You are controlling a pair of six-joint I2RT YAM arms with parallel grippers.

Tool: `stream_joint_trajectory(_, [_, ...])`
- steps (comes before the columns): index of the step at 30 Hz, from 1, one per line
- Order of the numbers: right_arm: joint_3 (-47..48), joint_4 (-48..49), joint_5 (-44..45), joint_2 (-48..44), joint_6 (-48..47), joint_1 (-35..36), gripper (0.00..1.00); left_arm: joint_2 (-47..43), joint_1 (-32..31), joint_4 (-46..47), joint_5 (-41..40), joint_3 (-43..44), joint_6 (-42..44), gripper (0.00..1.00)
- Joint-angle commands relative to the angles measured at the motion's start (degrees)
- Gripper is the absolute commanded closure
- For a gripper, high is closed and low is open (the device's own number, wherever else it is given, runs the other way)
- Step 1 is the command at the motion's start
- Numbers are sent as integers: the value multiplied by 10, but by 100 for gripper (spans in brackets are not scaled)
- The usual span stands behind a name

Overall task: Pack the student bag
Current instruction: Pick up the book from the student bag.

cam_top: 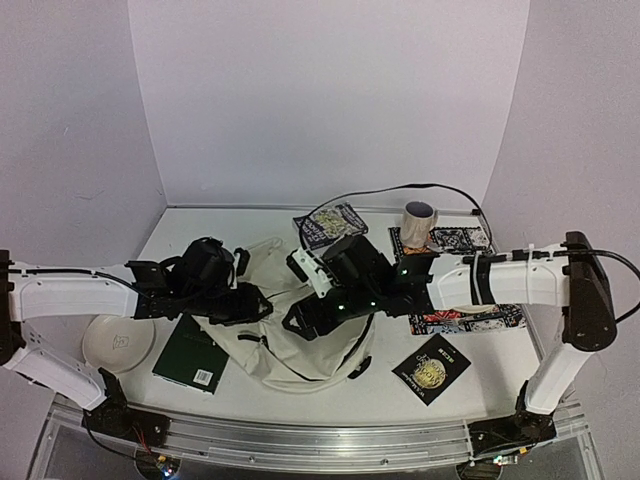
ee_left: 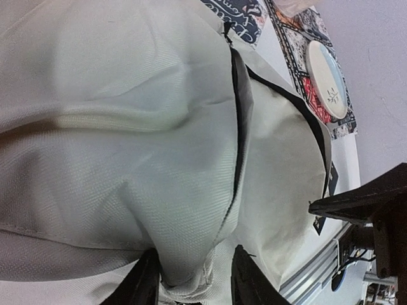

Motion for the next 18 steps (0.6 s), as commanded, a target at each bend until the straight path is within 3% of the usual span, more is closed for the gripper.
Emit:
stream_joint_trajectory(1, [-8,3,21,8,11,11,24,-52,0,-11,24,-6,-23,52])
stream_joint_trajectory(11, [40,3,37,86,21,41,17,-123,0,-79,41,-47,-60,44])
stream_joint_trajectory(18, [38,2,70,113,27,40,24,-133,0,-81,31,-85,-103,40])
